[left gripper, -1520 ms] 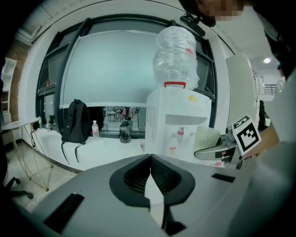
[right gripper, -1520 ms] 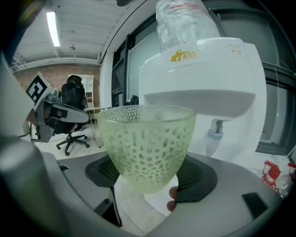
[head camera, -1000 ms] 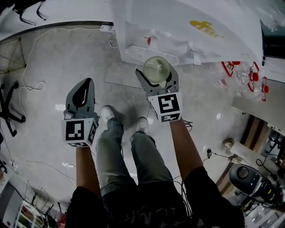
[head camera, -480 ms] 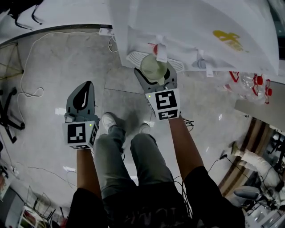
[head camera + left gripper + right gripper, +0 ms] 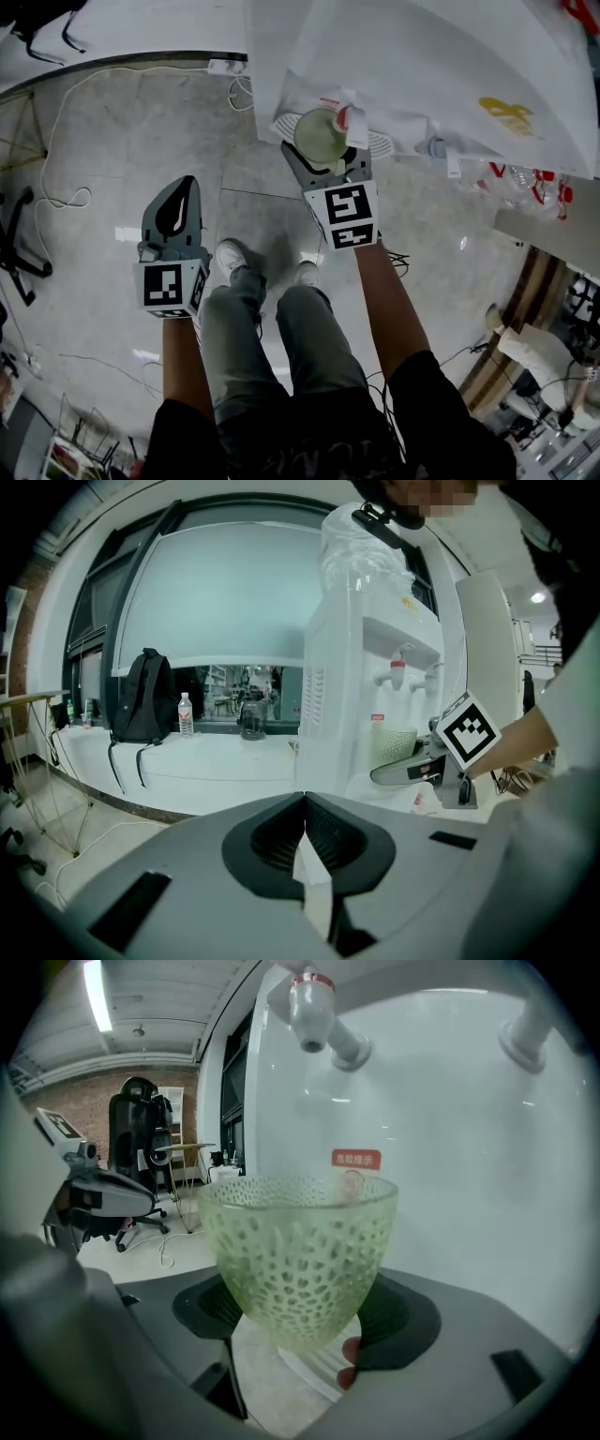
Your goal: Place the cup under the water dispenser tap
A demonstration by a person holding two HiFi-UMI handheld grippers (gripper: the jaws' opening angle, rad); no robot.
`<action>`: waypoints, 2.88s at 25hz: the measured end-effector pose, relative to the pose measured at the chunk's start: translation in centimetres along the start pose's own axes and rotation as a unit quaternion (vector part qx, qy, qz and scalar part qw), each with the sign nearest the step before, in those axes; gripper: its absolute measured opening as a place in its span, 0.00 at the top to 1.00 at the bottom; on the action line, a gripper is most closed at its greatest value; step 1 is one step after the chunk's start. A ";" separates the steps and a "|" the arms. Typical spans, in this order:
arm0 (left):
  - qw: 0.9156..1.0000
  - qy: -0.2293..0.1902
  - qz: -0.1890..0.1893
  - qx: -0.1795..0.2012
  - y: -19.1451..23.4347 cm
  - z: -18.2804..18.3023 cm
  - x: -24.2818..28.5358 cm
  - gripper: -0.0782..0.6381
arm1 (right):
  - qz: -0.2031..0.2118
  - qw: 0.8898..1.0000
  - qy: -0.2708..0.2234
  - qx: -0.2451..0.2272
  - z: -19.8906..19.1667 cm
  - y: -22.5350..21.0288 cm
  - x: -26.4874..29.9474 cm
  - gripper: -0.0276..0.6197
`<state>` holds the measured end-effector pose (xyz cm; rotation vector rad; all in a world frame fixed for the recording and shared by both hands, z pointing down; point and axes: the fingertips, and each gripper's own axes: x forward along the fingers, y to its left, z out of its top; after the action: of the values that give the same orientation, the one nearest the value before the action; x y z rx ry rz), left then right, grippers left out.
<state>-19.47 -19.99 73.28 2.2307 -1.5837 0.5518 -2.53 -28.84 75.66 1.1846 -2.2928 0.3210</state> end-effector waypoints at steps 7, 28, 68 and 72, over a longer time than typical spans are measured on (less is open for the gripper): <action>1.000 -0.026 -0.008 -0.004 0.2 0.5 1.0 0.87 | -0.010 1.000 0.008 -0.008 -0.2 0.0 0.5 0.41; 1.000 -0.017 -0.014 0.002 -0.1 -0.4 1.1 0.87 | -0.014 1.000 0.007 0.003 -1.0 0.3 1.0 0.35; 1.000 0.007 -0.006 -0.012 -5.6 5.7 -9.0 0.87 | -0.070 0.995 -0.049 0.052 3.2 0.0 -15.1 0.58; 1.000 -0.010 -0.003 -0.013 -6.2 8.7 -10.8 0.87 | -0.077 0.994 -0.056 0.057 5.4 0.1 -17.8 0.63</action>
<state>-15.89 -13.54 59.96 2.2273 -1.5852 0.5074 3.88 -18.98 61.30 1.4628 -2.2862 0.3387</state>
